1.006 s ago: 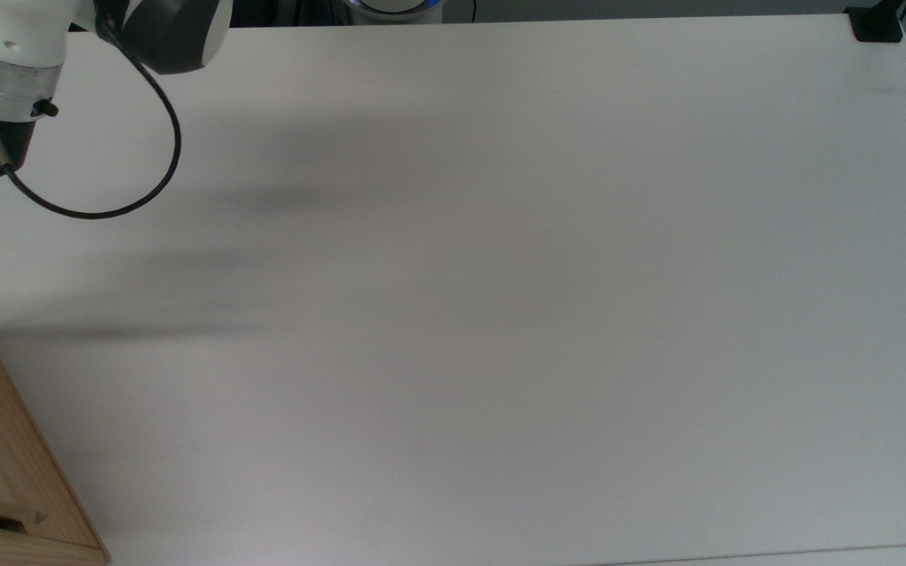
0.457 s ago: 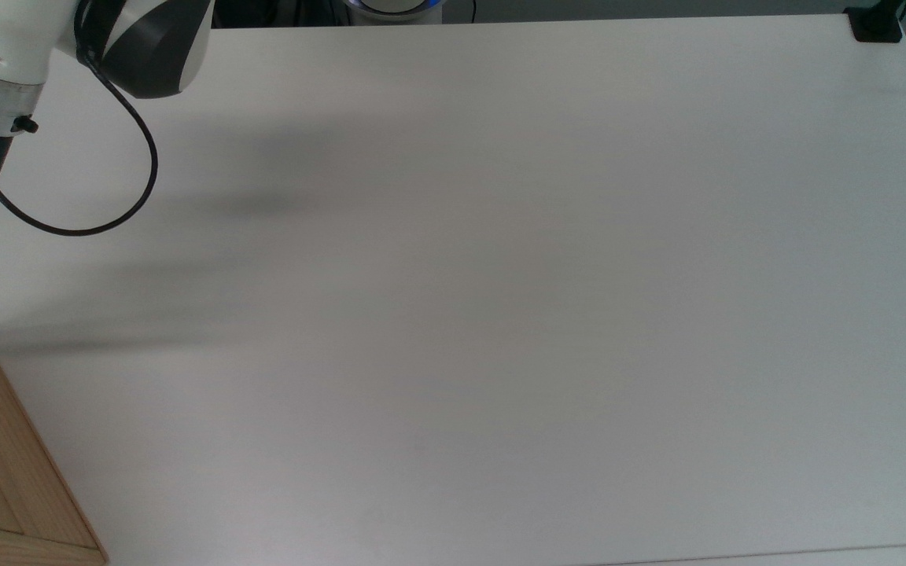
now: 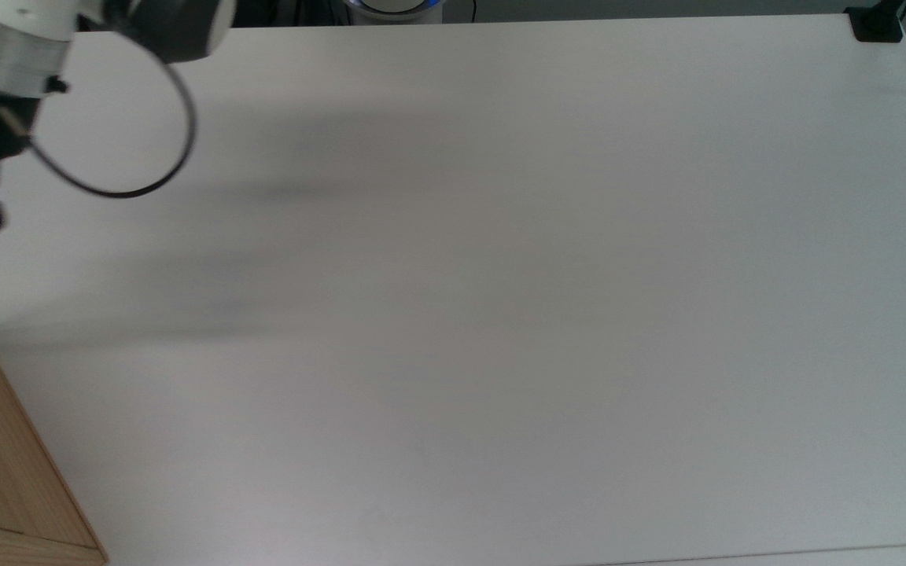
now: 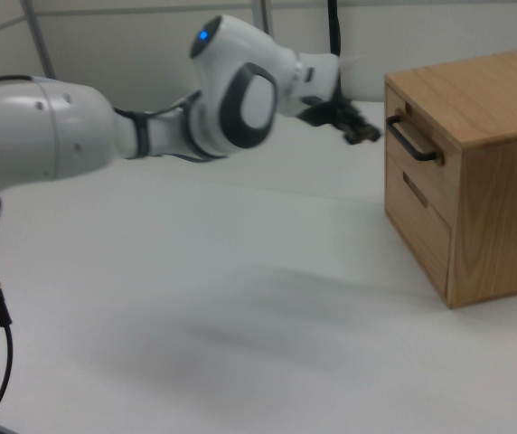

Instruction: Close the drawer by sliding it

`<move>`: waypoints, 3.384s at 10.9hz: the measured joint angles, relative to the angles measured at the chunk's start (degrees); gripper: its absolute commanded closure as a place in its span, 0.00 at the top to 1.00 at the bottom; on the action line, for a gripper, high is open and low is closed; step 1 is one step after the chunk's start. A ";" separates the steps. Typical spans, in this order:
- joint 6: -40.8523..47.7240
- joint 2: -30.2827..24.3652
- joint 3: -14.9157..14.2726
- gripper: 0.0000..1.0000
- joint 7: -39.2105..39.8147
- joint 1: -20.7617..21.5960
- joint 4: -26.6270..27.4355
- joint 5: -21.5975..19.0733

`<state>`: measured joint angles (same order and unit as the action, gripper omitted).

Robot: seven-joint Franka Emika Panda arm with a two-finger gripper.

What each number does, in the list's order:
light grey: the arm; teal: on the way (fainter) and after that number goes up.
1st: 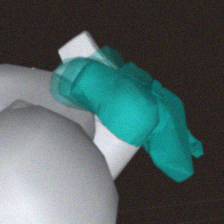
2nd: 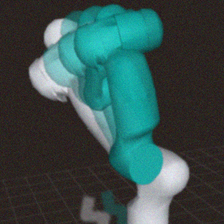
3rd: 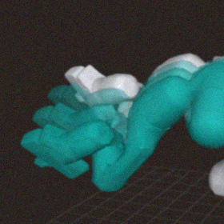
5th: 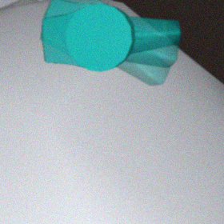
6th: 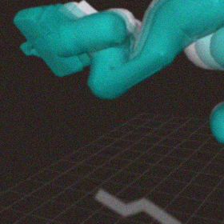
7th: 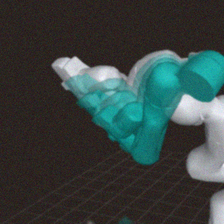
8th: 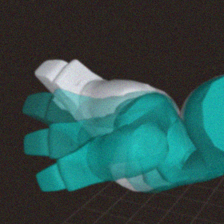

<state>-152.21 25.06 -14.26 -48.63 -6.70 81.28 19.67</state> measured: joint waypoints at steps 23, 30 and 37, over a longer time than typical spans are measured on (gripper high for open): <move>57.03 -19.64 6.68 1.00 45.13 9.56 7.97 -19.15; 57.03 -19.66 6.69 1.00 45.13 9.56 7.98 -19.15; 57.03 -19.66 6.59 1.00 45.15 9.54 7.98 -19.15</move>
<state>-95.18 5.40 -7.66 -3.48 2.84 89.26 0.52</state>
